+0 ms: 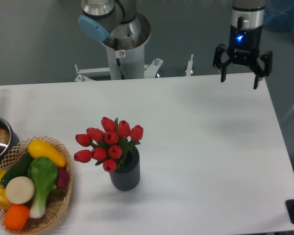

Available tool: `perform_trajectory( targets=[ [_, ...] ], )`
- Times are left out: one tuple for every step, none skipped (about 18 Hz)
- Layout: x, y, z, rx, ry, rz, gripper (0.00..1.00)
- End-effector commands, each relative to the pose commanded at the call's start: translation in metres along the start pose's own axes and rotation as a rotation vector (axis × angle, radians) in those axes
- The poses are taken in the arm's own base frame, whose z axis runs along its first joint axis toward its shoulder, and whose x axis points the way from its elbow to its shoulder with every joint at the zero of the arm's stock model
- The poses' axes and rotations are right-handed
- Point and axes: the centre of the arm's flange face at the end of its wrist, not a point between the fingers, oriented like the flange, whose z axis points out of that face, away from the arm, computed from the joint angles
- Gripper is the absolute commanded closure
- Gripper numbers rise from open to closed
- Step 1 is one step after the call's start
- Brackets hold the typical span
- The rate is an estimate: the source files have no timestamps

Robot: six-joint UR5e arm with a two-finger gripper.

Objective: Pick up the flowers from the vase
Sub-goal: 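Open the gripper wider and lower it toward the table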

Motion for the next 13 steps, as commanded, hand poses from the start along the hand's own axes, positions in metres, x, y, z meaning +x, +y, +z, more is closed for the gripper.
perform_trajectory(
  targets=[
    [-0.001, -0.001, 0.001, 0.018, 0.003, -0.021, 0.00],
    [-0.002, -0.003, 0.001, 0.035, 0.003, -0.034, 0.00],
    [-0.003, -0.004, 0.002, 0.049, 0.007, -0.044, 0.00],
    [-0.004, -0.006, 0.003, 0.064, 0.009, -0.047, 0.00],
    [-0.005, -0.008, 0.002, 0.081, 0.009, -0.048, 0.00],
    [-0.005, -0.011, 0.001, 0.101, 0.010, -0.047, 0.00],
    [-0.005, -0.012, 0.002, 0.121, 0.013, -0.048, 0.00],
    [-0.006, -0.013, 0.001, 0.136, 0.013, -0.051, 0.00],
    [-0.006, -0.013, 0.001, 0.148, 0.015, -0.061, 0.00],
    [-0.006, -0.014, 0.002, 0.158, 0.018, -0.071, 0.00],
    [-0.007, -0.014, 0.004, 0.161, 0.022, -0.076, 0.00],
    [-0.008, -0.015, 0.003, 0.162, 0.019, -0.074, 0.00],
    [-0.010, -0.016, 0.003, 0.162, 0.004, -0.064, 0.00]
  ],
)
